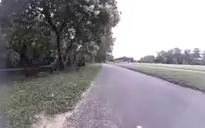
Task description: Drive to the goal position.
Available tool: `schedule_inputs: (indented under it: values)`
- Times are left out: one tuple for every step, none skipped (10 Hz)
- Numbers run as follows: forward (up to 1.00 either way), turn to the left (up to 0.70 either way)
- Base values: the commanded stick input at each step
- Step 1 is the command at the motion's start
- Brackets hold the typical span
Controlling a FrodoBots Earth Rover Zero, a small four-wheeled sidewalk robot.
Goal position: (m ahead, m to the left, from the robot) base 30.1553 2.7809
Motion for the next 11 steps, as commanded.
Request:
schedule_inputs:
  values:
    - [0.7, -0.09]
    - [0.7, -0.03]
    - [0.7, -0.02]
    - [0.7, -0.01]
    - [0.7, 0.0]
    - [0.7, 0.07]
    - [0.7, 0.13]
    - [0.7, 0.1]
    - [0.7, 0.05]
    - [0.7, 0.0]
    - [0.7, 0.0]
